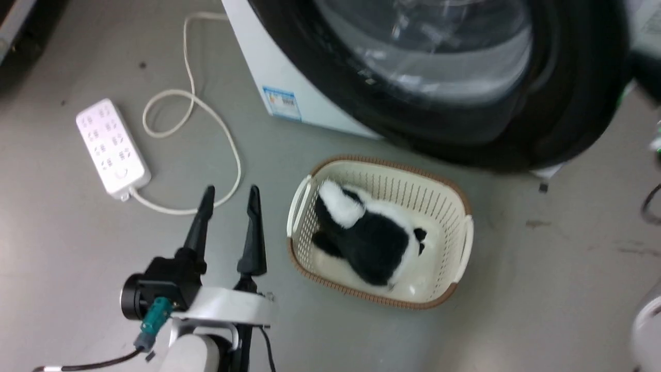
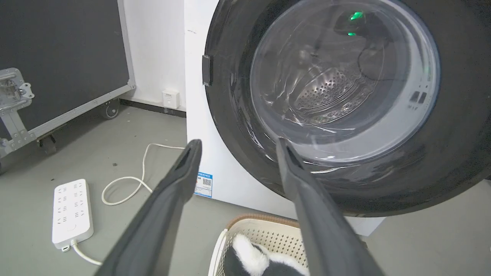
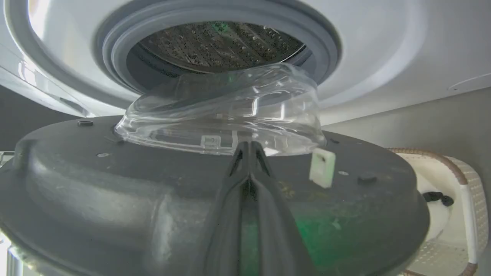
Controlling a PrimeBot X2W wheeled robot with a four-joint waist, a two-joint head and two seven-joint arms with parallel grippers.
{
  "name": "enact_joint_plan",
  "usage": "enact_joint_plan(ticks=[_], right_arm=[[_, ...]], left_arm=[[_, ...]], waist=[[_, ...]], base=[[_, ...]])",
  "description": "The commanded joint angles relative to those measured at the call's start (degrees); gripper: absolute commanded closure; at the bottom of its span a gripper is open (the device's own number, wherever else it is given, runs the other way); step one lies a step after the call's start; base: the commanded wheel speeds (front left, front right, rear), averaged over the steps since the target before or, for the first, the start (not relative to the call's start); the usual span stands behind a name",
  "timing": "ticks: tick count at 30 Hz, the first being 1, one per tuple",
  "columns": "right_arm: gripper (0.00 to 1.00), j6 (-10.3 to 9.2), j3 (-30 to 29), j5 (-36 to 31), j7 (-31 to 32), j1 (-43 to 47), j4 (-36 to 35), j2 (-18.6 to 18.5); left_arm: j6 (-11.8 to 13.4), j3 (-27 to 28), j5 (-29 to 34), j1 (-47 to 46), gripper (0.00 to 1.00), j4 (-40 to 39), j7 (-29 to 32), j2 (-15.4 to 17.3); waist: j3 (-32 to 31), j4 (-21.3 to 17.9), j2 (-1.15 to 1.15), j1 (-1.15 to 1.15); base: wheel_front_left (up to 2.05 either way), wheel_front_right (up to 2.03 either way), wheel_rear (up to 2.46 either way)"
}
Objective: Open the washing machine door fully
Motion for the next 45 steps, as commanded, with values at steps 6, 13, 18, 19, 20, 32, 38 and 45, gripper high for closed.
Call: enact_joint_plan(ticks=[6, 13, 18, 19, 20, 32, 38, 45], right_arm=[[1.00, 0.07, 4.3, 5.4, 4.4, 9.1, -3.1, 2.9], [1.00, 0.07, 16.1, 19.5, 4.4, 17.7, -0.4, 2.9], [1.00, 0.07, 25.0, 27.5, 2.4, 21.9, 0.0, 2.9], [1.00, 0.07, 27.5, 29.7, 1.8, 23.0, -0.1, 2.9], [1.00, 0.07, 29.9, 31.8, 1.2, 24.1, -0.3, 2.9], [1.00, 0.07, 57.5, 51.6, -7.8, 36.0, -8.9, 2.9], [1.00, 0.07, 63.6, 55.2, -12.0, 37.0, -10.0, 2.9], [0.00, 0.07, 63.2, 48.6, -23.1, 37.0, -11.5, 0.0]], left_arm=[[-1.0, -0.1, 1.1, 2.9, 0.00, 1.9, -0.3, 0.1], [-2.0, -0.3, 2.4, 5.5, 0.00, 4.9, -0.3, 0.1], [-2.3, 0.0, 2.4, 6.2, 0.00, 5.6, -0.3, 0.1], [-2.4, 0.0, 2.4, 6.4, 0.00, 5.6, -0.3, 0.1], [-2.5, 0.1, 2.4, 6.6, 0.00, 5.7, -0.3, 0.1], [-3.4, -0.2, 2.5, 10.0, 0.00, 5.5, -0.3, 0.1], [-3.4, -0.4, 2.4, 10.2, 0.00, 5.5, -0.3, 0.1], [-3.1, 1.4, 1.6, 10.0, 0.00, 5.0, -0.3, 0.1]], waist=[[-5.9, -1.5, 0.00, 0.01], [-10.0, -1.7, 0.00, 0.01], [-11.5, -1.4, 0.00, 0.01], [-11.9, -1.4, 0.00, 0.01], [-12.3, -1.3, 0.00, 0.01], [-14.9, 0.2, 0.00, 0.01], [-14.9, 0.7, 0.00, 0.01], [-15.7, -1.8, 0.00, 0.01]], base=[[0.00, 0.00, 0.00], [0.00, 0.00, 0.00], [0.00, 0.00, 0.00], [0.00, 0.00, 0.00], [0.00, 0.00, 0.00], [0.00, 0.00, 0.00], [0.00, 0.00, 0.00], [0.00, 0.00, 0.00]])
